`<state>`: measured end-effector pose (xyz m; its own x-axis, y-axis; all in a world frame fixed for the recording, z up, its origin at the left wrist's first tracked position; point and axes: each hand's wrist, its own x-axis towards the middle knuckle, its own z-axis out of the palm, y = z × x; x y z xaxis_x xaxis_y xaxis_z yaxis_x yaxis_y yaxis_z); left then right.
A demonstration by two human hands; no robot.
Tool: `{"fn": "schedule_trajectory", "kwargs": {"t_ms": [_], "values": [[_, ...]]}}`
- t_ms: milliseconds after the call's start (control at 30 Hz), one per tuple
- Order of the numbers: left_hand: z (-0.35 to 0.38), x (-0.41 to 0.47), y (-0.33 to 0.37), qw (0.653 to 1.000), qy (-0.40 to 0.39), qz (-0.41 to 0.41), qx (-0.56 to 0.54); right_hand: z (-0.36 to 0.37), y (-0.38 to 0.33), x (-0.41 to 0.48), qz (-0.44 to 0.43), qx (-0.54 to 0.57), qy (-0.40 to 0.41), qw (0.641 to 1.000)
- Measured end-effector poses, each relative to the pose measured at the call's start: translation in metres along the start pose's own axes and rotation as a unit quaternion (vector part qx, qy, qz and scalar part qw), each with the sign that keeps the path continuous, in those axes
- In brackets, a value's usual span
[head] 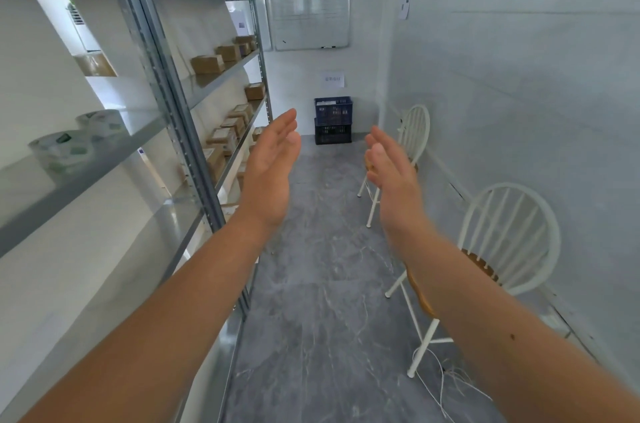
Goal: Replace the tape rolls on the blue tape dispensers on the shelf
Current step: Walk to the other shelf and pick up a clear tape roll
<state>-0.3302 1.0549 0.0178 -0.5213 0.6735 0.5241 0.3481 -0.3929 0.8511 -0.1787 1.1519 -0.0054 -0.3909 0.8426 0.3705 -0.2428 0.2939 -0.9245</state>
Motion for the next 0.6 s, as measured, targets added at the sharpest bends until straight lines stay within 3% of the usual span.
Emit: {"fn": "schedule_trajectory", "kwargs": {"t_ms": [400,600], "values": [[0.037,0.137,-0.096,0.995,0.087,-0.046,0.002,0.01,0.079,0.178,0.025,0.042,-0.069,0.996],[0.042,0.202,-0.13,0.989,0.14,-0.016,0.046,0.025,0.108,0.266,0.028,0.047,-0.127,0.99]]}}
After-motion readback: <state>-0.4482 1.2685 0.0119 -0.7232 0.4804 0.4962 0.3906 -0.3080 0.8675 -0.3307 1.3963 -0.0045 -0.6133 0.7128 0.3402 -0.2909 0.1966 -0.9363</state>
